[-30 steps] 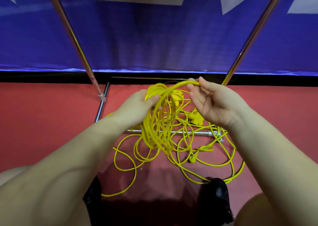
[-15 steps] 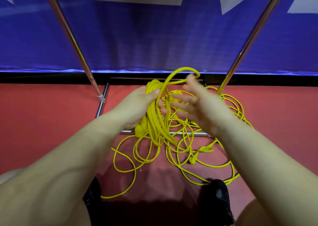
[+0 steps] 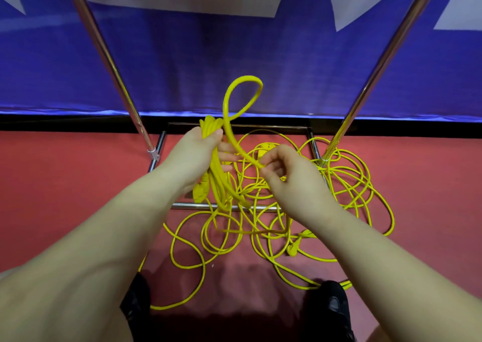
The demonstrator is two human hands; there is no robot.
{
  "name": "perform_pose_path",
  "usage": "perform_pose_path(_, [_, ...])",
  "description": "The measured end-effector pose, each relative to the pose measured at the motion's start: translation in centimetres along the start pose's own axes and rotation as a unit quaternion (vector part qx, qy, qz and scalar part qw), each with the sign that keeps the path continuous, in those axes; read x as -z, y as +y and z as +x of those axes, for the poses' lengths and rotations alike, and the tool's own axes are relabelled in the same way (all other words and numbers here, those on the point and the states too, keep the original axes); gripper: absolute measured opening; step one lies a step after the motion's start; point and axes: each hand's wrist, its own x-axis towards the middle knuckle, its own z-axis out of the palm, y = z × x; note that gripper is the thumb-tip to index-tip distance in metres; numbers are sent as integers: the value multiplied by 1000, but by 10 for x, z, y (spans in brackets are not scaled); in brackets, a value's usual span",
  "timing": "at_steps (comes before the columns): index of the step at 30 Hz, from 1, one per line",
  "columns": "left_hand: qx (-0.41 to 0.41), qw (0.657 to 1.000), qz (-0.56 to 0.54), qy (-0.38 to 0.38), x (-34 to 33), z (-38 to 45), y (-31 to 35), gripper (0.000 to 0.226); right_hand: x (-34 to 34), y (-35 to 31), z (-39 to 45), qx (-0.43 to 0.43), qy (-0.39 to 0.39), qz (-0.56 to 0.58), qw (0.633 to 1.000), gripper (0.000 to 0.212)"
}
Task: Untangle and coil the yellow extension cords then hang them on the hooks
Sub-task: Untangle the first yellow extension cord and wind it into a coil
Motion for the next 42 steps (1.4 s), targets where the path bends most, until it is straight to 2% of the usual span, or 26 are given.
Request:
perform_pose_path(3, [-2, 999, 49, -7, 6, 0, -1, 18, 12, 6, 5, 7, 70, -55, 996, 10])
perform_pose_path(5, [-11, 997, 80, -6, 10, 1, -3, 17, 20, 13, 8, -26, 65, -103, 992, 9])
perform_pose_path(9, [-19, 994, 106, 8, 16, 3, -4, 13, 20, 18, 6, -97, -2, -188, 977, 23])
perform_pose_path(13, [-26, 994, 105, 16, 18, 2, -1, 12, 20, 15, 5, -98, -49, -247, 963, 22])
perform_pose_path(16, [-31, 995, 99, 6, 18, 0, 1, 13, 22, 10, 7, -102, -114, -259, 954, 24])
perform_pose_path(19, [-38, 995, 91, -19, 17, -3, 2, 15, 24, 4, 7, -78, -168, -240, 953, 23])
perform_pose_path(22, [-39, 993, 100, -48, 16, -4, 2, 14, 27, -2, 6, -28, -188, -222, 957, 22])
perform_pose_path(25, [-37, 985, 133, -107, 14, -6, 2, 12, 32, -10, 7, -8, -181, -164, 970, 23])
perform_pose_path(28, [-17, 979, 113, -167, 5, -14, 2, 12, 36, -15, 9, 4, -151, -109, 983, 32])
perform_pose_path(33, [-8, 974, 86, -207, -9, -27, -2, 17, 34, -18, 11, 7, -111, -59, 992, 39])
perform_pose_path(37, [19, 984, -14, -178, -9, -24, 3, 19, 33, -14, 9, -62, -111, 40, 991, 38])
perform_pose_path(40, [9, 992, -65, -105, -1, -13, 6, 24, 35, 1, 12, -97, -107, -43, 989, 28])
perform_pose_path(42, [10, 994, -85, -71, 7, -7, 9, 26, 40, 10, 16, -80, -43, -60, 994, 19])
